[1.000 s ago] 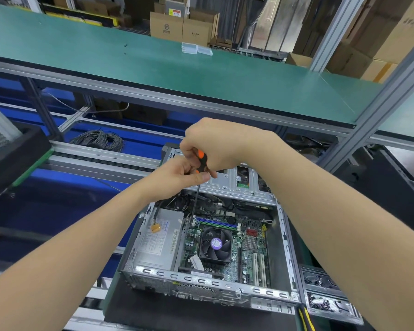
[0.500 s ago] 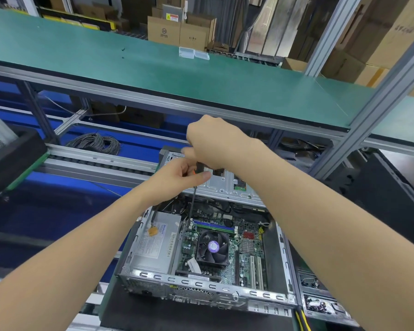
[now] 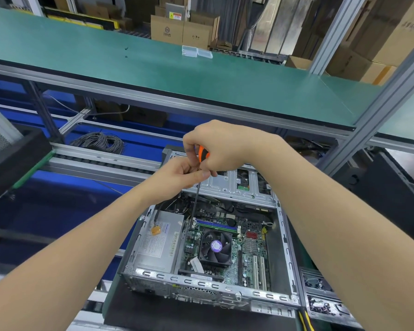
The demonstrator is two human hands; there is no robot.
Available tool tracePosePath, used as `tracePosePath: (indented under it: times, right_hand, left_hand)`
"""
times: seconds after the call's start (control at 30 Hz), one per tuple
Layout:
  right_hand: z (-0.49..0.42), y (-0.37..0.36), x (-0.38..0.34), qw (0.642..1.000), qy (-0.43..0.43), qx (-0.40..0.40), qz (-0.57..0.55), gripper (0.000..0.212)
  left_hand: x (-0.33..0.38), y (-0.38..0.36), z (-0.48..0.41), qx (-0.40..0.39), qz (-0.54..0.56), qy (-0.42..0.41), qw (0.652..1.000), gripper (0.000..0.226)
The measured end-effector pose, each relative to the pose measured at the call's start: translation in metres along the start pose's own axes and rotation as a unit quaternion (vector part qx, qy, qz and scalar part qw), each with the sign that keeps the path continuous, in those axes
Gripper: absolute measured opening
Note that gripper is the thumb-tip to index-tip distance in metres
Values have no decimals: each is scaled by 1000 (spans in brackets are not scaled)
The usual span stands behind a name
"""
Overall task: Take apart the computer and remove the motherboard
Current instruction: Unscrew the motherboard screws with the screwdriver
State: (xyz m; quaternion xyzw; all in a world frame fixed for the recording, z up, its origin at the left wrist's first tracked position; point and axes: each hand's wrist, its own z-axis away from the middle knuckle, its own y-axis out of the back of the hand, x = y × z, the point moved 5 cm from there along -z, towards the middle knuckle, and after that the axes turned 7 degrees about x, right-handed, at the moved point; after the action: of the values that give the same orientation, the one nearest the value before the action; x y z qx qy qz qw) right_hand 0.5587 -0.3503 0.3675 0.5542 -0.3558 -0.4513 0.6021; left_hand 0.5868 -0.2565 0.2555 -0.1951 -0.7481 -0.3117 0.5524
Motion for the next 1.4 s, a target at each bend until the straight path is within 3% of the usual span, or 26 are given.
tracePosePath:
  times: [0.07, 0.17, 0.27, 0.47, 0.67, 0.77, 0.83, 1.0, 1.07, 1.1, 1.2, 1.23, 1.3, 1.4]
  right_hand:
    - [2, 1, 0, 999, -6, 35, 0, 12]
    - [0, 4, 3, 977, -122, 154, 78, 54]
    - [-4, -4, 4, 958, -222, 159, 82, 61]
    - [-13, -6, 10, 979, -158, 127, 8, 39]
    - [-3, 3, 6, 999, -34, 22, 29, 23]
    - [0, 5, 2, 999, 6, -15, 35, 18]
    - [0, 3, -1, 999, 3, -19, 34, 20]
    - [0, 1, 0, 1000, -13, -7, 5, 20]
    - [-1, 4, 0, 998, -27, 50, 14, 24]
    - [-1, 5, 0, 994, -48, 95, 31, 34]
    - [-3, 3, 1, 970, -150, 178, 74, 60]
    - [-5, -1, 0, 967, -171, 175, 66, 62]
    - [-11, -8, 2, 970, -184, 158, 32, 56]
    - [-16, -8, 4, 983, -131, 126, 28, 34]
  left_hand:
    - [1, -1, 0, 1, -10, -2, 1000, 18]
    - [2, -3, 0, 8, -16, -4, 1000, 16]
    - [0, -6, 0, 9, -33, -8, 999, 29]
    - [6, 1, 0, 17, -68, -16, 997, 17]
    - [9, 6, -1, 19, -48, -9, 999, 19]
    - [-2, 10, -4, 24, -50, 12, 998, 49]
    - [-2, 9, -3, 12, -47, 16, 999, 58]
    - [3, 5, 0, 9, -50, -8, 999, 26]
    - [3, 4, 0, 16, -60, -18, 998, 17]
    - [2, 3, -1, 19, -64, -17, 998, 19]
    - [-4, 2, -1, 35, -57, 19, 998, 55]
    - [-5, 2, -1, 35, -58, 16, 998, 49]
    - [-4, 1, 0, 30, -53, 3, 998, 27]
    - [-5, 3, 0, 31, -28, 9, 999, 16]
